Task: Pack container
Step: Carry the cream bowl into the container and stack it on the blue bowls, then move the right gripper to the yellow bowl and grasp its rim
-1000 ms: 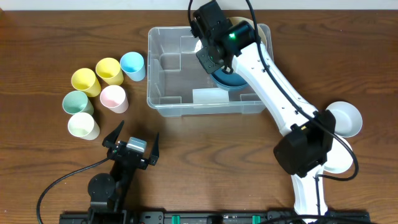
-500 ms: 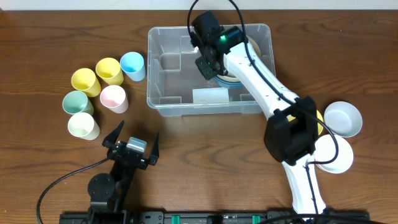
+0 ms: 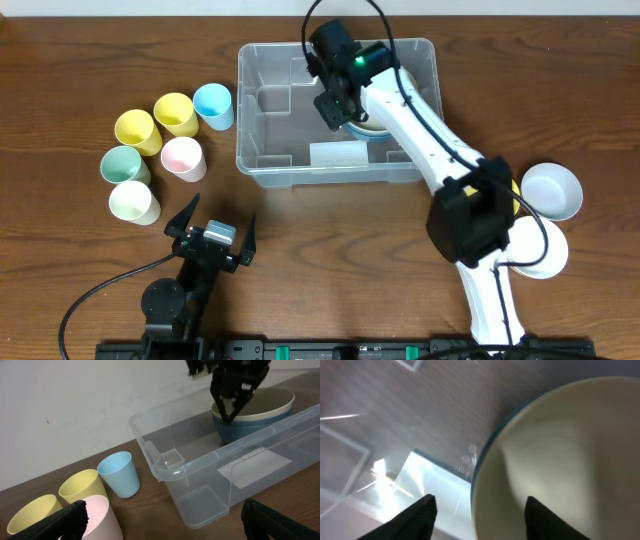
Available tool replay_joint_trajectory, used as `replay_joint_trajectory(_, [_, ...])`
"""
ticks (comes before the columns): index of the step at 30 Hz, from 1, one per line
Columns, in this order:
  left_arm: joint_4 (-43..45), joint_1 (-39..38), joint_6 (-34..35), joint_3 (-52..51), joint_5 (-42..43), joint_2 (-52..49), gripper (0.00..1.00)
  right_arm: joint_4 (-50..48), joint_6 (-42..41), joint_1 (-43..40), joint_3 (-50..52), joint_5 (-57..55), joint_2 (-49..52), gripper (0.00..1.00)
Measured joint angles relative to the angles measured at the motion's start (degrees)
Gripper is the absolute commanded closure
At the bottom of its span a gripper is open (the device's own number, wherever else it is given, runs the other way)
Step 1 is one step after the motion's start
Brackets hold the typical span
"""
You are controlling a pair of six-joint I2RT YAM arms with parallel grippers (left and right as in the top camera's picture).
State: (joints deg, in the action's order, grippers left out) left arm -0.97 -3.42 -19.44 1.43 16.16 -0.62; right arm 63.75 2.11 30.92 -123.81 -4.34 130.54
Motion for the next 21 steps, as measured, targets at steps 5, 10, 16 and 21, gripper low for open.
replay_joint_trajectory(5, [0.0, 0.0, 0.0, 0.0, 0.0, 0.0, 0.02, 1.5, 0.2, -0.4, -0.8, 0.0, -9.7, 0.27])
replay_joint_trajectory(10, [0.0, 0.0, 0.0, 0.0, 0.0, 0.0, 0.02, 5.5, -0.1, -5.1, -3.0, 0.3, -21.5, 0.26])
replay_joint_trajectory(16, [0.0, 0.0, 0.0, 0.0, 0.0, 0.0, 0.02, 15.8, -5.2, -17.4, -3.6, 0.2, -25.8, 0.23])
replay_joint_trajectory(21, [0.0, 0.0, 0.0, 0.0, 0.0, 0.0, 0.02, 18.0, -10.7, -29.2, 2.3, 2.2, -24.8, 0.23])
